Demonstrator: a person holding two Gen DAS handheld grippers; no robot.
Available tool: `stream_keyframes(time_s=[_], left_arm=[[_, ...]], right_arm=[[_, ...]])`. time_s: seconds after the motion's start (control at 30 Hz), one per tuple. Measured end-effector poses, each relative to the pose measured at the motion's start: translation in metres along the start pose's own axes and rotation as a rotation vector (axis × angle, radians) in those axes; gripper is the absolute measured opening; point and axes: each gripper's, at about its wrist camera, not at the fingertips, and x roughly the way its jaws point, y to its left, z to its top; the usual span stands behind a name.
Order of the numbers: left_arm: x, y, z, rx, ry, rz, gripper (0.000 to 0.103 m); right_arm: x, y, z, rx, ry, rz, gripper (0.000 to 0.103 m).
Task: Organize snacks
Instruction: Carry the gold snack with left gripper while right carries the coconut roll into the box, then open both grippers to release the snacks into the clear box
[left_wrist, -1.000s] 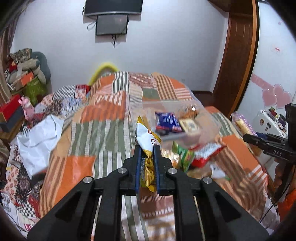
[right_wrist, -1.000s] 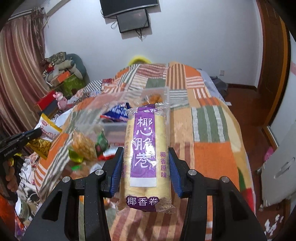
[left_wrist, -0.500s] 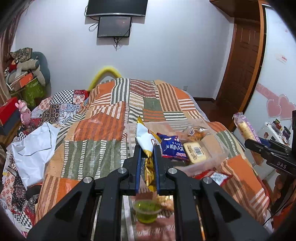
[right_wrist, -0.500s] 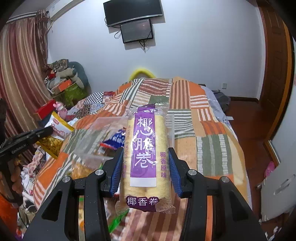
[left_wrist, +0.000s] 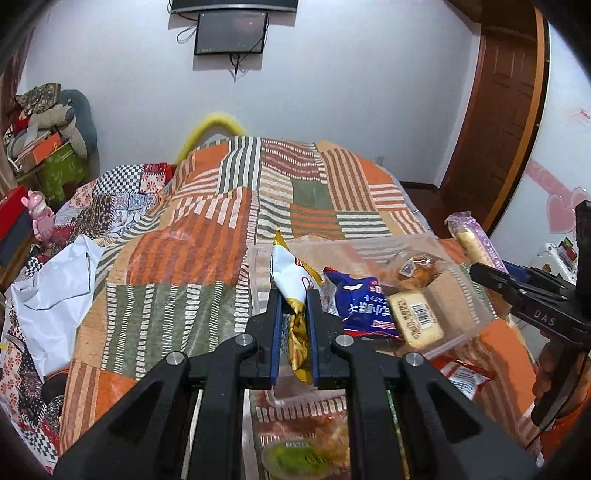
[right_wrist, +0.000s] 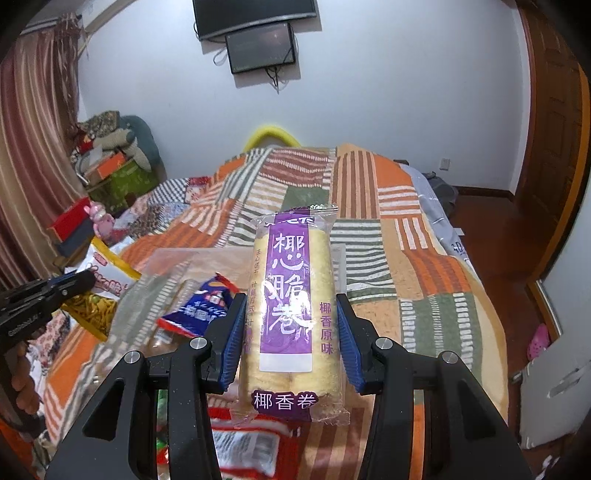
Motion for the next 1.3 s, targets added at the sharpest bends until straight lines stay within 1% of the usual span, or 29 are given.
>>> stream_keyframes(time_s=[0.1,0.37,0.53,0.6,0.63,0.7,0.77,0.8,0.87,0.97,1.1,1.17,1.23,1.3], left_arm=[[0.014,0.002,-0.001,0.002,0.02,0.009,0.012],[0.039,0.002,-0.007,0.008,0.081,0.008,0.012],[0.039,0.0,-0.013,0.009,0.09,0.007,0.014],[0.037,0.001,-0.015,0.0,0.1,-0.002,0.016],[0.035,0.002,-0.015,-0.007,0.105,-0.009,0.019],[0.031,0.004,-0.016,-0.017,0.104,-0.015,0.024],[0.023,0.005,-0.016,-0.02,0.093,-0.017,0.028],[0.019,0.004,-0.016,-0.019,0.089,-0.016,0.03],[0.009,0.004,-0.016,-0.021,0.078,-0.012,0.042],[-0.007,0.004,-0.017,-0.02,0.056,-0.011,0.052],[-0.025,0.002,-0.022,-0.003,0.048,-0.008,0.061],[-0.035,0.0,-0.028,0.006,0.046,-0.008,0.068],[-0.042,-0.003,-0.033,0.014,0.048,-0.009,0.071],[-0.047,-0.005,-0.039,0.023,0.059,-0.015,0.074]], right_arm=[[0.014,0.001,-0.001,-0.015,0.032,-0.014,0.043],[0.029,-0.001,-0.006,-0.056,0.059,-0.037,0.043],[0.031,-0.002,-0.007,-0.063,0.086,-0.039,0.043],[0.024,0.0,-0.007,-0.071,0.083,-0.043,0.045],[0.022,0.0,-0.006,-0.074,0.079,-0.044,0.047],[0.012,0.0,-0.006,-0.08,0.059,-0.053,0.057],[0.003,0.0,-0.006,-0.084,0.041,-0.056,0.062],[-0.001,0.0,-0.006,-0.085,0.035,-0.056,0.062],[-0.008,0.0,-0.006,-0.086,0.032,-0.05,0.063],[-0.016,0.003,-0.007,-0.079,0.029,-0.029,0.068],[-0.033,0.007,-0.015,-0.074,0.02,0.001,0.07],[-0.037,0.011,-0.018,-0.074,0.022,0.018,0.072],[-0.04,0.015,-0.023,-0.076,0.024,0.032,0.073],[-0.044,0.02,-0.029,-0.081,0.028,0.044,0.077]])
